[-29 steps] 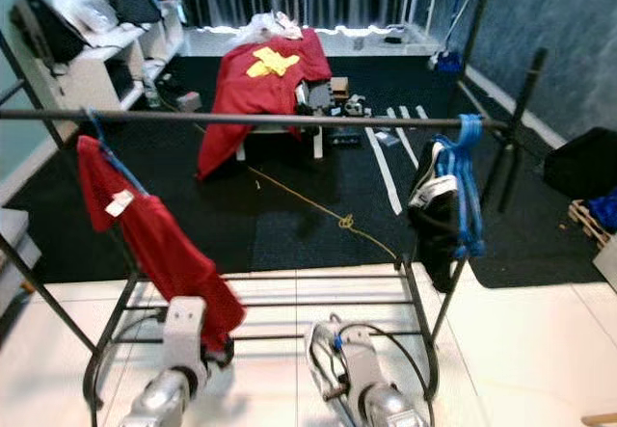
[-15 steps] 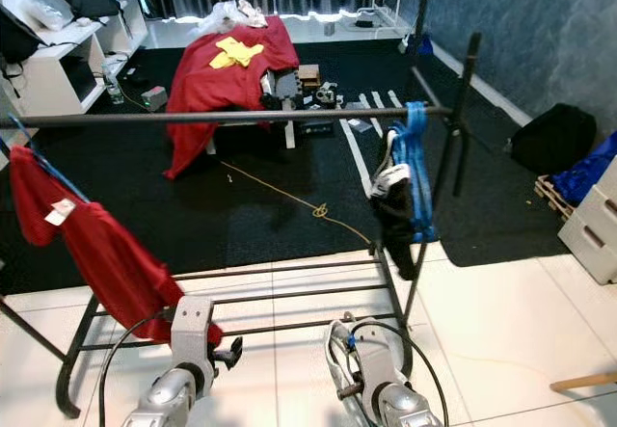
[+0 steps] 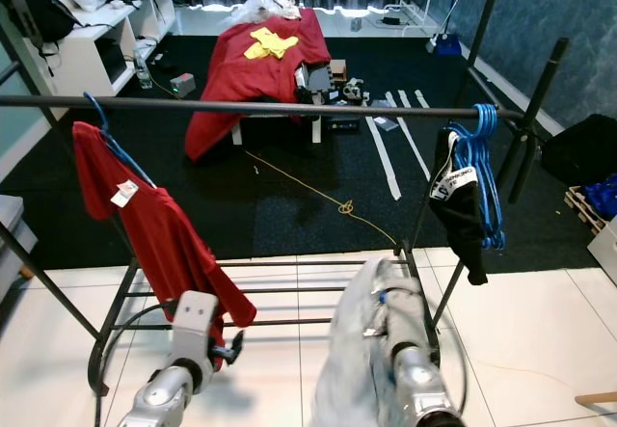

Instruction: Hang hanger

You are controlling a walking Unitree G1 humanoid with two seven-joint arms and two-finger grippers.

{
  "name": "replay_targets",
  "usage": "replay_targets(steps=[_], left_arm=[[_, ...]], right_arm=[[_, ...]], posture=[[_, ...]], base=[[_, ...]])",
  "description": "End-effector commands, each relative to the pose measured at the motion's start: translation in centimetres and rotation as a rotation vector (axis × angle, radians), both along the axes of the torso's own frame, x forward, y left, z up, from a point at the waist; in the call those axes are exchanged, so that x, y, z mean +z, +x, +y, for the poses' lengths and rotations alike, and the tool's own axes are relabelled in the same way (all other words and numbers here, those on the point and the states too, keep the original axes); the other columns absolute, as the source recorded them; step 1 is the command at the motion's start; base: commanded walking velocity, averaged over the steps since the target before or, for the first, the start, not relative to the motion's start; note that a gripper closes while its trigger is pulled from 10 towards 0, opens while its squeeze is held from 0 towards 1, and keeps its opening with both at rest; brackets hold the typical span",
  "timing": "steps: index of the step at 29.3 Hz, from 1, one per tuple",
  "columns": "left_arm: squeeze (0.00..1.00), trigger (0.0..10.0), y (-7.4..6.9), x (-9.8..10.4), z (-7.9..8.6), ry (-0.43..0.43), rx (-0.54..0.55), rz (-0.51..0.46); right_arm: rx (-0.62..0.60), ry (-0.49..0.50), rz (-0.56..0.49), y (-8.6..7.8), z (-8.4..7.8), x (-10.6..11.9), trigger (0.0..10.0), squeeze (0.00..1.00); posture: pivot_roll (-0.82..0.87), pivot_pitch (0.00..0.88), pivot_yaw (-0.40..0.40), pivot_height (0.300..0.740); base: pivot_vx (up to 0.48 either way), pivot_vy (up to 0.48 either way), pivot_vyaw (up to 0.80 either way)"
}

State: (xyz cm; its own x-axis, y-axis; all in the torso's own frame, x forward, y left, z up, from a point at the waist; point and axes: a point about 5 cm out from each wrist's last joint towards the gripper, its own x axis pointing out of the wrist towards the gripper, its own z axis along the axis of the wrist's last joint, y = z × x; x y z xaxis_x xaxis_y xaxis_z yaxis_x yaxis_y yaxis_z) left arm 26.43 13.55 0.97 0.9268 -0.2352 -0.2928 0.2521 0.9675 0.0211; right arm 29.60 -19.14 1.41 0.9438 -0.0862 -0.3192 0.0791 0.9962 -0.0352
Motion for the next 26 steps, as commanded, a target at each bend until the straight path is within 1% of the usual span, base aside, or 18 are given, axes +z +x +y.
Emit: replay_targets(steps=[1, 2, 4, 6, 7, 8, 9, 11, 13, 14, 15, 16, 17, 19, 21, 24, 25, 26], left_arm=[[0.0, 10.0, 0.1, 0.7, -0.5, -0.012, -0.04, -0.041], [0.0, 10.0, 0.2, 1.1, -0.4, -0.005, -0.055, -0.063], [0.0, 10.0, 0.2, 1.1, -0.4, -0.005, -0.055, -0.063], [0.0, 10.0, 0.5, 1.7, 0.0, 0.028, -0.052, -0.086], [0.0, 10.0, 0.5, 1.7, 0.0, 0.028, -0.052, -0.086], [0.0, 10.0, 0.6, 1.7, 0.3, 0.045, -0.032, -0.083], [0.0, 10.0, 0.6, 1.7, 0.3, 0.045, -0.032, -0.083], [0.0, 10.0, 0.8, 1.5, 0.8, 0.068, 0.032, -0.055], [0.0, 10.0, 0.8, 1.5, 0.8, 0.068, 0.032, -0.055], [0.0, 10.0, 1.0, 1.4, 1.1, 0.081, 0.063, -0.043], [0.0, 10.0, 1.0, 1.4, 1.1, 0.081, 0.063, -0.043], [0.0, 10.0, 1.1, 1.4, 1.2, 0.077, 0.085, -0.034], [0.0, 10.0, 1.1, 1.4, 1.2, 0.077, 0.085, -0.034], [0.0, 10.0, 1.4, 1.6, 1.4, 0.057, 0.105, -0.03], [0.0, 10.0, 1.5, 1.8, 1.5, 0.045, 0.112, -0.033], [0.0, 10.0, 1.6, 2.0, 1.5, 0.034, 0.113, -0.04], [0.0, 10.0, 1.6, 2.2, 1.4, 0.022, 0.096, -0.049], [0.0, 10.0, 1.6, 2.2, 1.4, 0.022, 0.096, -0.049]], right_arm=[[0.022, 0.029, -0.092, 1.0, 0.2, 1.6, 10.0, 0.0], [0.067, 0.035, -0.094, 1.4, 0.6, 1.9, 10.0, 0.0], [0.067, 0.035, -0.094, 1.4, 0.6, 1.9, 10.0, 0.0], [0.206, 0.034, -0.058, 2.1, 1.6, 2.3, 10.0, 0.0], [0.206, 0.034, -0.058, 2.1, 1.6, 2.3, 10.0, 0.0], [0.28, 0.028, -0.021, 2.3, 2.1, 2.3, 10.0, 0.0], [0.28, 0.028, -0.021, 2.3, 2.1, 2.3, 10.0, 0.0], [0.372, -0.006, 0.021, 2.6, 2.5, 2.6, 10.0, 0.0], [0.372, -0.006, 0.021, 2.6, 2.5, 2.6, 10.0, 0.0], [0.394, -0.026, 0.02, 2.8, 2.5, 2.9, 10.0, 0.0], [0.394, -0.026, 0.02, 2.8, 2.5, 2.9, 10.0, 0.0], [0.428, -0.081, 0.008, 3.0, 2.4, 3.4, 10.0, 0.0], [0.428, -0.081, 0.008, 3.0, 2.4, 3.4, 10.0, 0.0], [0.466, -0.164, -0.022, 3.5, 2.4, 4.1, 10.0, 0.0], [0.465, -0.187, -0.044, 3.8, 2.4, 4.6, 10.0, 0.0], [0.448, -0.189, -0.068, 4.1, 2.3, 5.1, 10.0, 0.0], [0.416, -0.179, -0.104, 4.5, 2.4, 5.8, 10.0, 0.0], [0.416, -0.179, -0.104, 4.5, 2.4, 5.8, 10.0, 0.0]], posture=[[0.07, 0.002, -0.018, 0.74], [0.08, 0.004, -0.02, 0.74], [0.08, 0.004, -0.02, 0.74], [0.08, 0.005, -0.017, 0.74], [0.08, 0.005, -0.017, 0.74], [0.08, 0.006, -0.012, 0.74], [0.08, 0.006, -0.012, 0.74], [0.08, 0.01, -0.014, 0.74], [0.08, 0.01, -0.014, 0.74], [0.08, 0.014, -0.015, 0.74], [0.08, 0.014, -0.015, 0.74], [0.08, 0.02, -0.018, 0.74], [0.08, 0.02, -0.018, 0.74], [0.08, 0.021, -0.019, 0.74], [0.09, 0.026, -0.02, 0.74], [0.09, 0.028, -0.02, 0.74], [0.08, 0.032, -0.018, 0.74], [0.08, 0.032, -0.018, 0.74]], base=[[0.0, 0.0, 0.0], [0.0, 0.0, 0.0], [0.0, 0.0, 0.0], [0.0, 0.0, 0.0], [0.0, 0.0, 0.0], [0.0, 0.0, 0.0], [0.0, 0.0, 0.0], [0.0, 0.0, 0.0], [0.0, 0.0, 0.0], [0.0, 0.0, 0.0], [0.0, 0.0, 0.0], [0.0, 0.0, 0.0], [0.0, 0.0, 0.0], [0.0, 0.0, 0.0], [0.0, 0.0, 0.0], [0.0, 0.0, 0.0], [0.0, 0.0, 0.0], [0.0, 0.0, 0.0]])
